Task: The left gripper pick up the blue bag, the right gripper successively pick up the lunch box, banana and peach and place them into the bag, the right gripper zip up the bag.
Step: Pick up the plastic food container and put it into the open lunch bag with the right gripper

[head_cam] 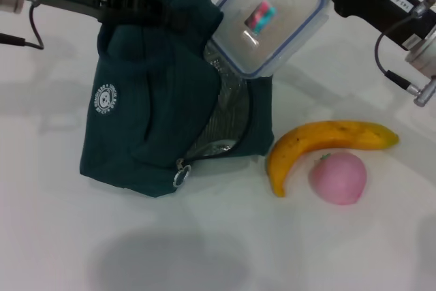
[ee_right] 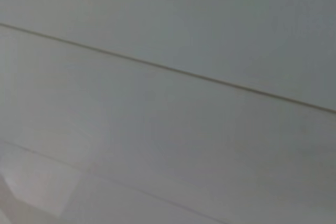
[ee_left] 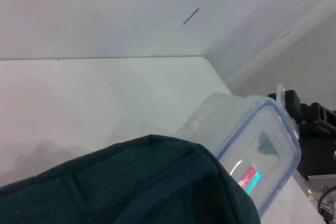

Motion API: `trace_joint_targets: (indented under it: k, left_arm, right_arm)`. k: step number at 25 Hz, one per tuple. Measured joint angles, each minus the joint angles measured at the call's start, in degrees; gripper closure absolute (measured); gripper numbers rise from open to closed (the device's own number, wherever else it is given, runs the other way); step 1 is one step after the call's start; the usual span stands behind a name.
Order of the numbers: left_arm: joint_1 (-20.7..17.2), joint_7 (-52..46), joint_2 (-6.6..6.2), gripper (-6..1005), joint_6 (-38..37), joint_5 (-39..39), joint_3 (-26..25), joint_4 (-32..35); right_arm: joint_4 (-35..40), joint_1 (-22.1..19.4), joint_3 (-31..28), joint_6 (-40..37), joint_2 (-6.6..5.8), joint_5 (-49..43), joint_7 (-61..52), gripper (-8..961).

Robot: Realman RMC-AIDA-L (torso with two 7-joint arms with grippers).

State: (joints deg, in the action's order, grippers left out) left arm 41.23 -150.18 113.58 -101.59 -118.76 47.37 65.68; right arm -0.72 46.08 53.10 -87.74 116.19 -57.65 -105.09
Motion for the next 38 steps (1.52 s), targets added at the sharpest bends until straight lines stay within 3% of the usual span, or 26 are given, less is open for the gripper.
trace_joint_targets:
  k: [13,29,38]
  left_arm:
    - [0.7,0.7,0.00,963,0.0,2.4,0.0,-2.9]
    - [1.3,3.4,-0.32,963,1.6,3.5,0.0,-8.9]
    - [0.0,4.1,-0.93,963,2.9,3.1,-0.7,-8.8]
  right_arm:
    - [0.1,3.0,2.3,-1.1,0.00,-0.5,0.0,857]
    - [1.7,4.4,16.8,11.4,0.01,-0.7,-0.5,818]
    - [11.5,-1.1,18.7,11.0,-0.05,-0.7,-0.6,787]
